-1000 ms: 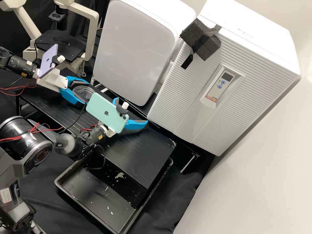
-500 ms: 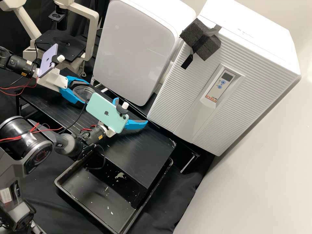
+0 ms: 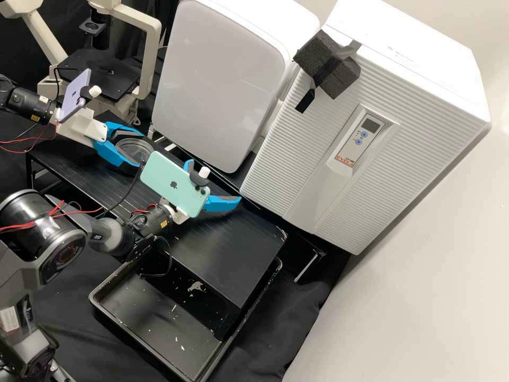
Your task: Place the petri dish on the microscope
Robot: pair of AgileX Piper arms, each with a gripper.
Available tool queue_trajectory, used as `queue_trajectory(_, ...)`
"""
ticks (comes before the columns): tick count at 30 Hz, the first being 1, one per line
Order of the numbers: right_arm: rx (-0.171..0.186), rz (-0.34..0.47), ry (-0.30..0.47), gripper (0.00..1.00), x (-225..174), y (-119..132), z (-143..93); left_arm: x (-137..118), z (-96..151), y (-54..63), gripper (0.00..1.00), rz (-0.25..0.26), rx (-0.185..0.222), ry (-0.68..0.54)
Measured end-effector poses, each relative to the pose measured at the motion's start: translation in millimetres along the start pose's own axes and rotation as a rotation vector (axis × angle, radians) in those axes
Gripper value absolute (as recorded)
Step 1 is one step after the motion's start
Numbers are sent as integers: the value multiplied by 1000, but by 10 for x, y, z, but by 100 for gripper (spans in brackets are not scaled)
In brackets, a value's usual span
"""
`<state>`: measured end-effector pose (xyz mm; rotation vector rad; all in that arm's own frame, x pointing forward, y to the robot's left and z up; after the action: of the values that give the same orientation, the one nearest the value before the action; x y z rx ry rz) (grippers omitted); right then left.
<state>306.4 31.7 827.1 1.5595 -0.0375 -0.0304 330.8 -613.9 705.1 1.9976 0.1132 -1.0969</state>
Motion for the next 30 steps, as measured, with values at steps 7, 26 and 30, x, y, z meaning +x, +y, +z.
queue_trajectory(7,0,0,0,100,0,0,0,-46,-58,12,0,9,-14,19)
queue_trajectory(26,0,0,0,100,0,0,0,-125,-97,58,0,46,-68,51)
queue_trajectory(30,0,0,0,100,0,0,0,-125,-100,63,0,52,-66,53)
